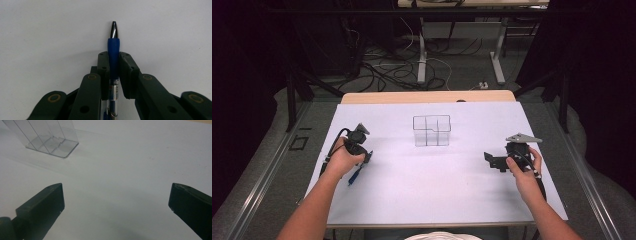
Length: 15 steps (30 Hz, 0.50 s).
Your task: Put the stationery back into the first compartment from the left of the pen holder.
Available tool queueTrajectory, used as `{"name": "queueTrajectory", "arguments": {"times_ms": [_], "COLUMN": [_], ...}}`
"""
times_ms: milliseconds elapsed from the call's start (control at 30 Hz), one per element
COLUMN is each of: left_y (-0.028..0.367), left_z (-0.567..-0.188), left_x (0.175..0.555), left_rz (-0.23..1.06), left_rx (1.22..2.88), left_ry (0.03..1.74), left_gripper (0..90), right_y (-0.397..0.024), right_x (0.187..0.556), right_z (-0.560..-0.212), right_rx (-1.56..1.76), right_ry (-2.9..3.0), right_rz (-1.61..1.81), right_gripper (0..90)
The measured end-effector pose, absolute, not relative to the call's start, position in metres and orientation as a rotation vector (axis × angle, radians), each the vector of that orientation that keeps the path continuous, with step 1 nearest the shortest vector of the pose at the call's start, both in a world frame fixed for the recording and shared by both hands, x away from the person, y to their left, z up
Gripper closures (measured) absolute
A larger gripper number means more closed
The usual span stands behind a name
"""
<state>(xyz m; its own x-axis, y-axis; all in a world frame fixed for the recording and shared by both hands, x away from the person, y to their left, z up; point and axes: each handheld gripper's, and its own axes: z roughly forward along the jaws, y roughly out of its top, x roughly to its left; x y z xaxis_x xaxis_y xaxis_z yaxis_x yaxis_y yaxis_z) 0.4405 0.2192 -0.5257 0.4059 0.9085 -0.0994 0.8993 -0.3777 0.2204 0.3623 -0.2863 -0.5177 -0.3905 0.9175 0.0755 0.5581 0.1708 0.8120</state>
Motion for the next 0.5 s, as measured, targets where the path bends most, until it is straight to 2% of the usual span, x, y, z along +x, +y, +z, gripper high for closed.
{"name": "queueTrajectory", "arguments": {"times_ms": [500], "left_y": [0.225], "left_z": [-0.515], "left_x": [0.438], "left_rz": [0.055], "left_rx": [2.329], "left_ry": [1.589], "left_gripper": [80.0], "right_y": [-0.287], "right_x": [0.362], "right_z": [-0.518], "right_rx": [1.396], "right_ry": [2.014], "right_rz": [1.111], "right_gripper": [0.0]}}
